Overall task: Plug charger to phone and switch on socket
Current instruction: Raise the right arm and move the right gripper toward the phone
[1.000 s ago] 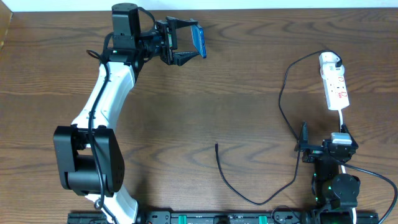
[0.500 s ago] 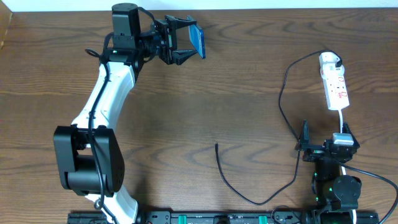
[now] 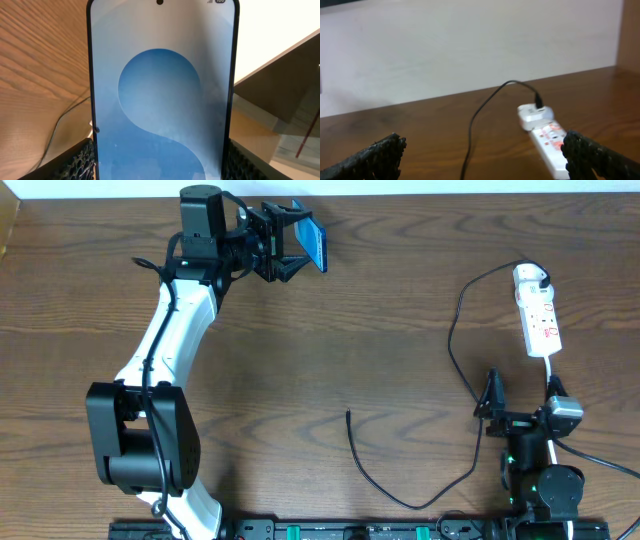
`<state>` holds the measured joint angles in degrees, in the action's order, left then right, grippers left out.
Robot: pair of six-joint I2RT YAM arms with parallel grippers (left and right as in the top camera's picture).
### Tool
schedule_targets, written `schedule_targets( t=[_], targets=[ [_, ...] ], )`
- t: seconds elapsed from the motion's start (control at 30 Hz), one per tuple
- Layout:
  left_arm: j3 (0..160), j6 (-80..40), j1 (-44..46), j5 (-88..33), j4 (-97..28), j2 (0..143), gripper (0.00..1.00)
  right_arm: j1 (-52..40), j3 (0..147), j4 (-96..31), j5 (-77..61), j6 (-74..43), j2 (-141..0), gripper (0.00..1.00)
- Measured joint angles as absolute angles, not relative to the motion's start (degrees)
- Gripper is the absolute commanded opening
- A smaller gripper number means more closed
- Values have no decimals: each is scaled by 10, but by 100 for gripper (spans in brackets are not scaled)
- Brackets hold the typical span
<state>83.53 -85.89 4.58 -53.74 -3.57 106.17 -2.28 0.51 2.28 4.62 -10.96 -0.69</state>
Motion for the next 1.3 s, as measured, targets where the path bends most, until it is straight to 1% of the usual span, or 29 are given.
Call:
schedule_targets(
  t=[0.17,0.33,0.47,0.63,0.93,1.17,1.3],
  targets=[
    [835,-854,46,-522,-36,1062,7,-23,31,-46,22,-122,-15,99],
    [835,-850,46,-510,-36,1062,7,-23,107,-106,10,-126,-66,99],
    [835,-850,46,-506,-36,1062,7,-23,183,-126,-7,-124,-140,99],
    [835,-850,46,-499,-36,1062,7,-23,289,-164,-42,-119,-272,99],
    [835,-850,61,-481,-36,1062,7,-23,479,-218,-148,-116,-508,99],
    [835,-850,94,-458,-36,1062,7,-55,582,-225,-194,-88,-636,99],
    [835,-850,110,-447,-36,1062,8,-81,599,-199,-200,-54,-672,99]
  ],
)
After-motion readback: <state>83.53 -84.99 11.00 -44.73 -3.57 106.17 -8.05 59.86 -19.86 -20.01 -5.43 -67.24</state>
